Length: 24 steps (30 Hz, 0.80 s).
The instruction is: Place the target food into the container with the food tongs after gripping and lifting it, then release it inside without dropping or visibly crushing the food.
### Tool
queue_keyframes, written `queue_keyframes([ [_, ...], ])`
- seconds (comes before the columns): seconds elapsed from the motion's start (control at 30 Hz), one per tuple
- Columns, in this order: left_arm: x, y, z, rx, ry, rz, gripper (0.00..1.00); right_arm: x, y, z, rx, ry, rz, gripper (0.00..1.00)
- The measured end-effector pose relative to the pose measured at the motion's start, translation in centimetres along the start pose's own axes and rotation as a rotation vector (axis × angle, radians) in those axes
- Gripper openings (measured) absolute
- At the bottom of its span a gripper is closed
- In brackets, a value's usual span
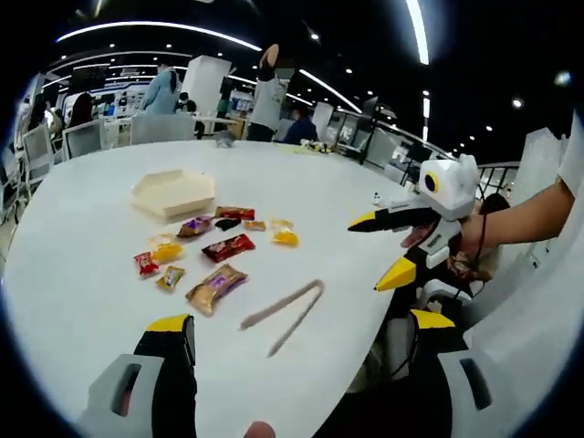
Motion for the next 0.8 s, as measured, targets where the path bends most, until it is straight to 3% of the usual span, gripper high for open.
queue_keyframes([
  [0.13, -0.5, -0.2, 0.7, 0.001, -0.033, -0.005, 0.96, -0.3, 0.0, 0.1, -0.011, -0.007, -0.006, 0.78],
  [0.3, 0.3, -0.5, 1.1, 0.022, -0.036, -0.024, 1.0, -0.3, 0.7, 1.0, 0.036, 0.022, -0.014, 0.78],
  [0.37, 0.8, -0.7, 1.1, 0.034, -0.018, -0.051, 0.99, -0.5, 1.1, 1.3, 0.05, 0.025, -0.022, 0.78],
  [0.4, 1.6, -0.8, 1.1, 0.04, 0.024, -0.084, 0.99, -0.4, 1.3, 1.4, 0.057, 0.03, -0.024, 0.78],
  [0.47, 2.1, -1.1, 1.0, 0.065, 0.04, -0.148, 1.0, -0.4, 1.9, 1.3, 0.081, 0.034, -0.024, 0.78],
  [0.57, 2.6, -1.0, 1.3, 0.087, 0.06, -0.175, 1.0, -0.5, 2.4, 1.7, 0.116, 0.051, -0.036, 0.78],
  [0.63, 1.7, -1.1, 2.0, 0.131, 0.003, -0.192, 0.99, -0.5, 2.6, 2.0, 0.145, 0.065, -0.041, 0.78],
  [0.8, 0.9, -0.2, 3.1, 0.165, -0.044, -0.194, 0.99, -0.7, 3.1, 3.2, 0.198, 0.07, -0.033, 0.77],
])
Point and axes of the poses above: the point that each gripper's makers call its tool centre point, and the gripper's own axes: z roughly forward along the fingers, y roughly to its right, x roughly out of its top, the point moved 1 cm from there along -z, roughly backward along the fingers, and after that the axes turned 6 degrees about -y, right-handed, at the moved point
